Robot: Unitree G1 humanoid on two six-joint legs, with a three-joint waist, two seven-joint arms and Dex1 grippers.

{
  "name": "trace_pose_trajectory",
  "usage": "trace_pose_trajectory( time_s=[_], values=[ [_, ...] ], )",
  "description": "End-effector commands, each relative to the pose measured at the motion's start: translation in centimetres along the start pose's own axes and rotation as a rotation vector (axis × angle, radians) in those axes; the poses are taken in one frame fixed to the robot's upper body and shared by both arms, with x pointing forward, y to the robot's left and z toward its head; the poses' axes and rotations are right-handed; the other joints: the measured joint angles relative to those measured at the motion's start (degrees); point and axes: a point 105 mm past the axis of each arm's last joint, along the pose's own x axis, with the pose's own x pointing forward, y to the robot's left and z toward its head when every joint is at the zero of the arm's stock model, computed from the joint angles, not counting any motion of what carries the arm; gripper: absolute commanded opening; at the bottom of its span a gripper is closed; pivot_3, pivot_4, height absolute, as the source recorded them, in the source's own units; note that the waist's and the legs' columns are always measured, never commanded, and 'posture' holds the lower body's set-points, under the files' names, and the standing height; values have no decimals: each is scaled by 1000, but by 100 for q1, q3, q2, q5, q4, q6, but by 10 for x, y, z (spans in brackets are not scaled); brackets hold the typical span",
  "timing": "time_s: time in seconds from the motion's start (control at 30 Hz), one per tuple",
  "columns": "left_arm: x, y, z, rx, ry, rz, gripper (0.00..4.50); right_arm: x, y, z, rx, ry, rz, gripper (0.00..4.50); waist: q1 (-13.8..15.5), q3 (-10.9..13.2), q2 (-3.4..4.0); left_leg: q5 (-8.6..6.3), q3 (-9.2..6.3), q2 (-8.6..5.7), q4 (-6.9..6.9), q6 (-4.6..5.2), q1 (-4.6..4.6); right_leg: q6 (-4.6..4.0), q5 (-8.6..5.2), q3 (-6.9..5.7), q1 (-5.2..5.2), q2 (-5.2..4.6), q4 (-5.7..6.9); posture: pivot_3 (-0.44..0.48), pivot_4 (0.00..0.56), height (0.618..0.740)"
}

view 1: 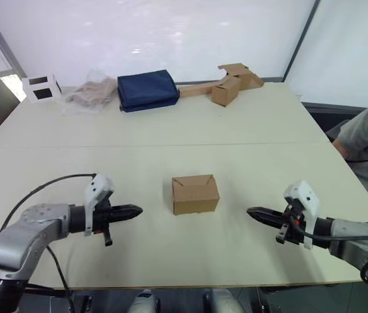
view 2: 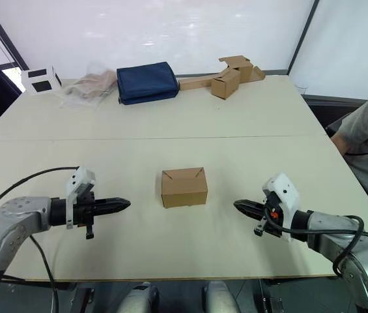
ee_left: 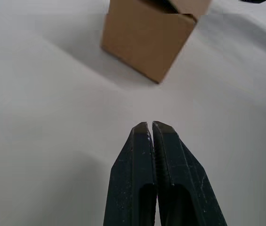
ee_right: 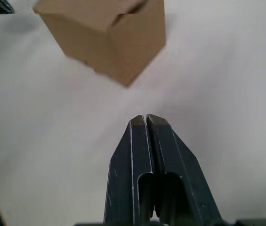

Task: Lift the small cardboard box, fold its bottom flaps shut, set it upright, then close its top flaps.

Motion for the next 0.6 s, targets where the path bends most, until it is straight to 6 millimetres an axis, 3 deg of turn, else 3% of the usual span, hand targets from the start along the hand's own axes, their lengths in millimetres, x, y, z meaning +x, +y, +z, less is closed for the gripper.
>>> trace_pose_trajectory(
  time_s=[0.03,0.6],
  values=[
    [-7,0,7,13,-29,22,103,-6,-7,5,-14,-32,-35,0,2,0,0,0,0,0,0,0,3,0,0,0,3,0,0,0,150,740],
    [-11,10,-1,-24,-12,21,103,-4,-18,7,-24,-45,-70,0,7,0,0,-3,2,0,-2,5,11,0,-1,-1,14,0,-11,0,150,740]
  ],
)
